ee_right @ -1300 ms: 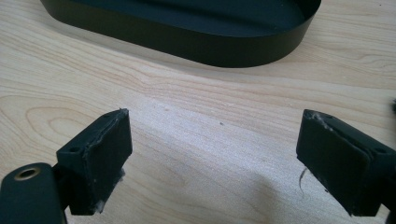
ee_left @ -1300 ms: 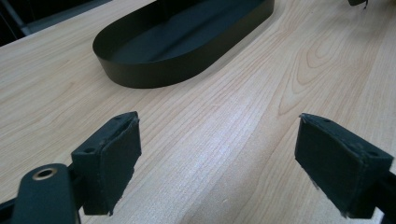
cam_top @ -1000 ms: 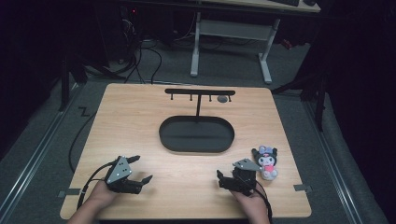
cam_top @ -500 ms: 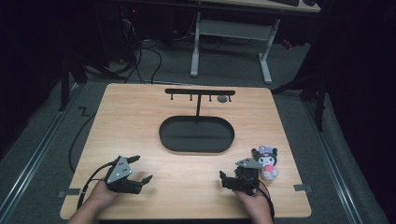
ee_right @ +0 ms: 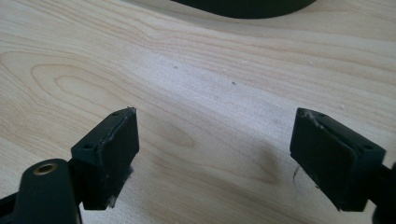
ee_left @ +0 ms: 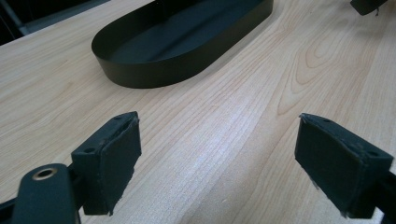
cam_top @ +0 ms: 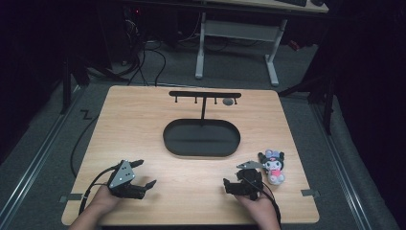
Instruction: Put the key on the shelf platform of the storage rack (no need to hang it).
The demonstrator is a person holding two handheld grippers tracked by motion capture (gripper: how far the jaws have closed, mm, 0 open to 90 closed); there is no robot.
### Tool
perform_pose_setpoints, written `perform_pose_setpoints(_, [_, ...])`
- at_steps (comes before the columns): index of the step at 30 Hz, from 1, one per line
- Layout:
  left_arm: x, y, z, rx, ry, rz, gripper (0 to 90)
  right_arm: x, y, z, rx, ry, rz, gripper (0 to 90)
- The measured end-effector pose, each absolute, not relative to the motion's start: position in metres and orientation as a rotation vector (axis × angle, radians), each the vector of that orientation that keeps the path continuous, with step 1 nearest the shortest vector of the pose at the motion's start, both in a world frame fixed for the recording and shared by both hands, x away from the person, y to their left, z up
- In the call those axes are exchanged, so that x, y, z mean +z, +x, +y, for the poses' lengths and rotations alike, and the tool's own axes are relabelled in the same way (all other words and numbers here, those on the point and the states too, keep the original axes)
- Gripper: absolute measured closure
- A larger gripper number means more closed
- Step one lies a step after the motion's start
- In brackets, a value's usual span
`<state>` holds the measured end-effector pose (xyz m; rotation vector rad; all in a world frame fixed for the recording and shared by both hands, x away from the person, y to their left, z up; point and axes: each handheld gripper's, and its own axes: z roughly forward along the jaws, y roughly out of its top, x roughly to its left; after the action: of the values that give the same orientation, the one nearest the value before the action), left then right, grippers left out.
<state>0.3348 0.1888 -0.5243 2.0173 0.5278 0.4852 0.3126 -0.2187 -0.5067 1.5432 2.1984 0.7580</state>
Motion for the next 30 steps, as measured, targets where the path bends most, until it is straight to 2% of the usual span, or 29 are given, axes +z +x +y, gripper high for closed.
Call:
perform_pose_setpoints(12, [-0.524,0.334,0.189,0.488,2.020,0.520,15.4,-0.498,0.329,-0.204,0.624,1.478,2.334,15.5])
perform_pose_setpoints(17, [-0.524,0.334,0.189,0.487,2.019,0.521,15.4,-0.490,0.331,-0.205,0.567,1.468,2.371,19.1])
perform_pose_setpoints(30, [-0.524,0.334,0.189,0.489,2.021,0.521,15.4,-0.478,0.338,-0.203,0.481,1.499,2.479,18.7])
